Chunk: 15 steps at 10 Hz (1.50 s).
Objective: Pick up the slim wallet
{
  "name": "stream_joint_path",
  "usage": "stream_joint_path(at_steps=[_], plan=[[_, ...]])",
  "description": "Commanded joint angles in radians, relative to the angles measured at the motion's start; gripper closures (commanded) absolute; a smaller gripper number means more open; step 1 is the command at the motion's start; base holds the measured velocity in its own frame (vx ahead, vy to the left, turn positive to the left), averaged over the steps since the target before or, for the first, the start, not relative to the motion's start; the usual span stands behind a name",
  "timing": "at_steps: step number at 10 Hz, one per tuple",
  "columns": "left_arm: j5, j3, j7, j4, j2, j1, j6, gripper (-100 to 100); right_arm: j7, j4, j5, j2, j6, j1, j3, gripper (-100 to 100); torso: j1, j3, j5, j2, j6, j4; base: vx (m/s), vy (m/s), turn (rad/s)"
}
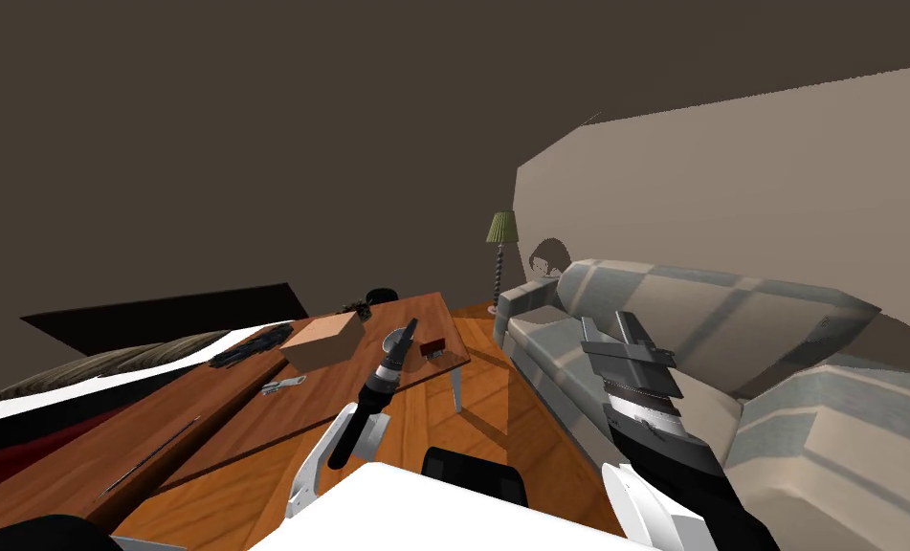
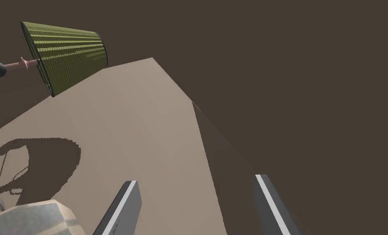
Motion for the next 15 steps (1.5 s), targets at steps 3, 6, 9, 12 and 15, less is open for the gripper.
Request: stream_joint_path(at_steps=[3,6,9,12,15], plan=[[-0.034,0.001,-0.058,0.105,0.008,-0.035,-0.031,-100,0.000,0.000,0.000,0.000,0.000,0.000,0.000,0,-0.003,0.000,0.000,0.001,0.000,0.000,-0.016,0.091,-0.198],[-0.047,0.002,-0.079,0.158,0.013,-0.050,-0.043,-100,0.000,0.000,0.000,0.000,0.000,0.000,0.000,0,-0.003,0.000,-0.001,0.001,0.000,0.000,-0.016,0.068,-0.141],[-0.074,0.004,-0.124,0.243,0.024,-0.080,-0.067,-100,0.000,0.000,0.000,0.000,0.000,0.000,0.000,0,-0.004,0.000,-0.001,0.000,-0.001,0.000,-0.016,0.061,-0.171],[-0.088,0.005,-0.146,0.298,0.031,-0.096,-0.079,-100,0.000,0.000,0.000,0.000,0.000,0.000,0.000,0,-0.003,0.000,-0.001,0.000,0.000,0.000,-0.018,0.067,-0.140],[-0.115,0.008,-0.192,0.384,0.048,-0.130,-0.103,-100,0.000,0.000,0.000,0.000,0.000,0.000,0.000,0,-0.004,0.000,-0.001,0.000,-0.001,0.000,-0.018,0.059,-0.176]])
